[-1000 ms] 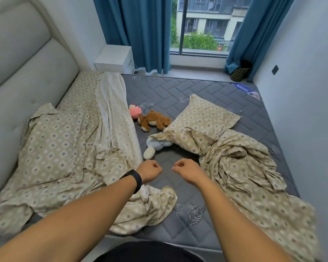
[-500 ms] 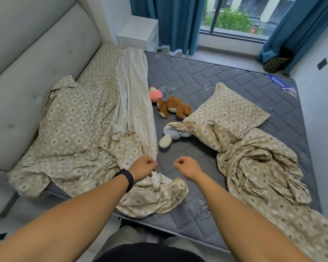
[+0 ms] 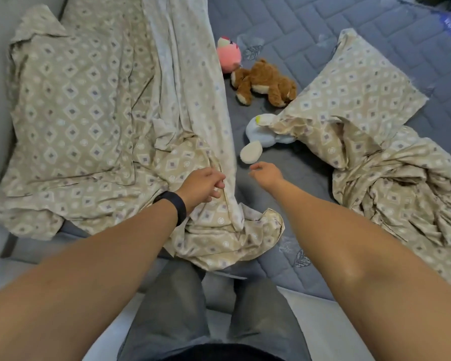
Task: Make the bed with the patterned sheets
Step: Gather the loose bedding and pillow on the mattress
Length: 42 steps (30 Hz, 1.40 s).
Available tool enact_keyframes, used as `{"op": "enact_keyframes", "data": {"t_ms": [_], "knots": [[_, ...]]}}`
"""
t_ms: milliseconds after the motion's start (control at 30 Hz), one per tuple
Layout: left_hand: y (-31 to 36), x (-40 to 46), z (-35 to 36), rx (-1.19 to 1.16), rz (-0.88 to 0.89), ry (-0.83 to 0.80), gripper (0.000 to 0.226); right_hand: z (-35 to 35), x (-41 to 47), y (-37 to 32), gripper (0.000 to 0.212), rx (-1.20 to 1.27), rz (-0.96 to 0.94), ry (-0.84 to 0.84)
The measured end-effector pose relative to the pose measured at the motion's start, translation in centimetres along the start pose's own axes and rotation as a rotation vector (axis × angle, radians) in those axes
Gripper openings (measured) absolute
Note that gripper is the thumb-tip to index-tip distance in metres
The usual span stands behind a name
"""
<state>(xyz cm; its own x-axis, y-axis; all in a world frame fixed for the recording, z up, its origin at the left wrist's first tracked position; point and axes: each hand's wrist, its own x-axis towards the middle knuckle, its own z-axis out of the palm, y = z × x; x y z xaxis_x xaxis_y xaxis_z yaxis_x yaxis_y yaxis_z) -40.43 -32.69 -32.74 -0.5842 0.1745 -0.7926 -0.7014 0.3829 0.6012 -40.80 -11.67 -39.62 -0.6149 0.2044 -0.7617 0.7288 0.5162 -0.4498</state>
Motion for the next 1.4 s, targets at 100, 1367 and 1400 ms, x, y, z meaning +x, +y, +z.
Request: {"op": "enact_keyframes", "data": {"t_ms": [100,1367,1400], "knots": [[-2.2,2.8,-2.0,-0.037,-0.104,-0.019,0.026,1.4,4.3,-0.6,0.03,0.086,0.095,0.03],[-1.2,-6.1,2.9,0.655,0.209,0.03,0.131,-4.1,-16.2,-1.9,0.02,0.602,-0.112,0.123],[-1.2,-6.6,3.4,0.567,0.169,0.015,0.13,-4.3,-16.9,-1.6,0.02,0.604,-0.136,0.108]]}}
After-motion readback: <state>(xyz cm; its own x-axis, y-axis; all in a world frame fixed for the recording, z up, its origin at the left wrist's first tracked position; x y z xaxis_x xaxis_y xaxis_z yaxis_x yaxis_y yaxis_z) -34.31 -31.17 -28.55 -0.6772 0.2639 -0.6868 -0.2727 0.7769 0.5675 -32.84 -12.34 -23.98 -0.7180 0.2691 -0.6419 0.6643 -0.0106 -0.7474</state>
